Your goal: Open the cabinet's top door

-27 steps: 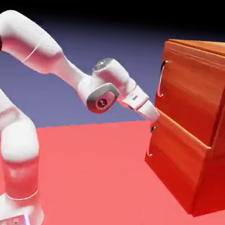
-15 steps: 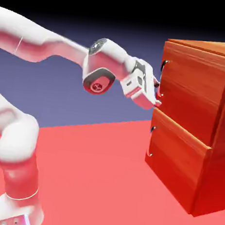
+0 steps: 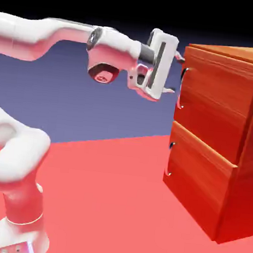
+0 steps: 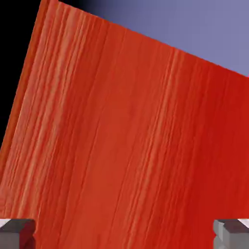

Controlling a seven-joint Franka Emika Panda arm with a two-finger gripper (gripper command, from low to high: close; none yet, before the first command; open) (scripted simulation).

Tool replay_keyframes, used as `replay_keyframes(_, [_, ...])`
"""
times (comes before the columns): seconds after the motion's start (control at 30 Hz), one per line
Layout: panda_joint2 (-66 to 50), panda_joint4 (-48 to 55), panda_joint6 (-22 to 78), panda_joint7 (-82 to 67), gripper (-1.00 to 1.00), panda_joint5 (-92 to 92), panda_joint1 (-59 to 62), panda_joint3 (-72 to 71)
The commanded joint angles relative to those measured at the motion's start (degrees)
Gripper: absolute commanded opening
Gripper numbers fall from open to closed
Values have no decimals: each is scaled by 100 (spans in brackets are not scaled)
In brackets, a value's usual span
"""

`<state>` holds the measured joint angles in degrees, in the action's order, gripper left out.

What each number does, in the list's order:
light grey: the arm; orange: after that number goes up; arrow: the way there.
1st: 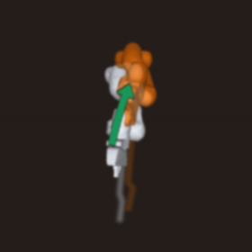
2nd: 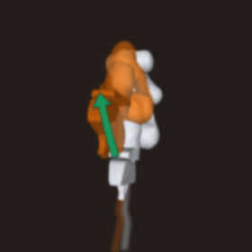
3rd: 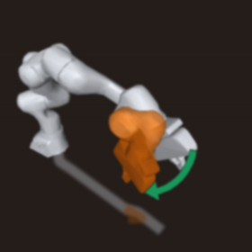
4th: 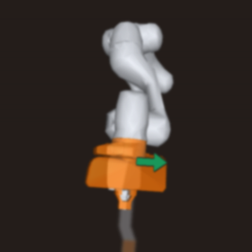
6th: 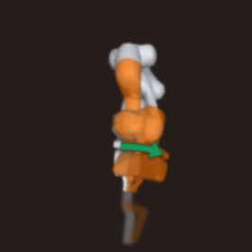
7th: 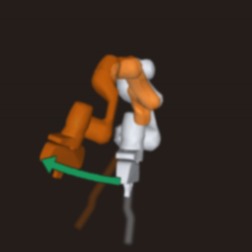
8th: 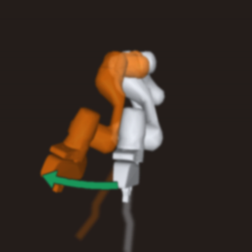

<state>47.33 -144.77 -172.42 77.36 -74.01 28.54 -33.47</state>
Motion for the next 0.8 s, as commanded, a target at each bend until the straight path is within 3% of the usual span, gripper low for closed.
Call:
replay_keyframes(0.0, [49, 55, 5, 118, 0, -250, 99, -113])
replay_keyframes(0.77, [1186, 1312, 128, 2821, 0, -5982, 2362, -2705])
